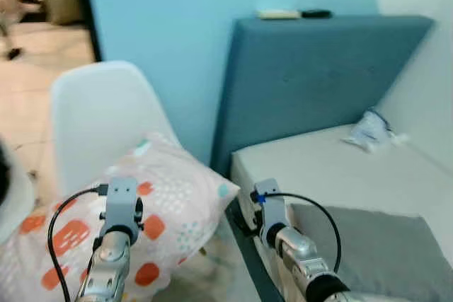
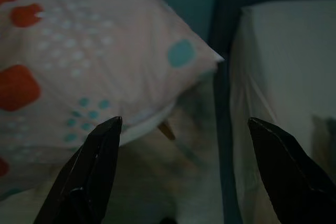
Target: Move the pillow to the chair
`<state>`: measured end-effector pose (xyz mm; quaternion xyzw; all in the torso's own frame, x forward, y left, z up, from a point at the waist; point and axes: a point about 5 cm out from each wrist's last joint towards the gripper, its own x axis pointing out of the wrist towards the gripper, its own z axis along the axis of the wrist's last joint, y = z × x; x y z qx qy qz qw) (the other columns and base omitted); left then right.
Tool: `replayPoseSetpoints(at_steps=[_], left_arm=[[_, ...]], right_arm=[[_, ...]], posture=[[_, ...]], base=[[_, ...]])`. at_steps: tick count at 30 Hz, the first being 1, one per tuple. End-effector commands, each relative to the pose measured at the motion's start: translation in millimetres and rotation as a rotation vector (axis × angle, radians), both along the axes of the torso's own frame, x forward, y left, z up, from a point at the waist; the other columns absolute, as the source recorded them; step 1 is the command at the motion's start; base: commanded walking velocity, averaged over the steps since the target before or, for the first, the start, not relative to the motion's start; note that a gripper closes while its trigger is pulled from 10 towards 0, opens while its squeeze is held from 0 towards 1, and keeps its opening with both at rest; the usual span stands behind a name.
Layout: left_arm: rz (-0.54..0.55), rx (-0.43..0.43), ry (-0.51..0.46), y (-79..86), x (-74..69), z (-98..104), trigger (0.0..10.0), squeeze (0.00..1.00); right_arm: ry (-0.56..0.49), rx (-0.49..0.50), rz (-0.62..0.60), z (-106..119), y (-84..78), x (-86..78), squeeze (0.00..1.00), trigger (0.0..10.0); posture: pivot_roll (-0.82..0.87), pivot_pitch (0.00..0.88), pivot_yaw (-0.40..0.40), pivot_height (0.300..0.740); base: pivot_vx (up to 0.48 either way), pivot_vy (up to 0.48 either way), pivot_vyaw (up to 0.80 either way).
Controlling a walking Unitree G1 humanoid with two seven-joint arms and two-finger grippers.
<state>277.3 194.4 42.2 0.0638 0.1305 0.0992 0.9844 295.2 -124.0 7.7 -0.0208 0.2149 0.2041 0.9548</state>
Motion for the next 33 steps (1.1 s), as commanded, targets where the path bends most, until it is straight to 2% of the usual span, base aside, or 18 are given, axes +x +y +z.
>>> replayPoseSetpoints(at_steps=[1,11,17,33], left_arm=[[-0.003,-0.005,0.003,-2.5,-0.2,0,10.0,0.0],[-0.048,0.04,0.024,0.6,0.8,0,10.0,0.0],[-0.04,0.037,0.034,5.6,0.3,-1,10.0,0.0],[-0.033,0.035,0.024,3.5,3.3,1,10.0,0.0]], right_arm=[[0.02,-0.001,-0.01,-3,-3.5,-2.0,0.0,10.0],[0.075,0.0,-0.062,-15,-5.4,-10.8,0.0,10.0],[0.059,0.012,-0.08,-12,-3.5,-9.1,0.0,10.0],[0.039,0.014,-0.096,-8,-5.0,-4.6,0.0,10.0]], posture=[[0.07,0.052,-0.087,0.74],[0.1,0.045,-0.051,0.74],[0.09,0.049,-0.033,0.74],[0.09,0.049,-0.041,0.74]], base=[[0.0,0.0,-0.8],[0.0,0.0,-0.8],[0.0,0.0,-0.8],[0.0,0.0,-0.8]])
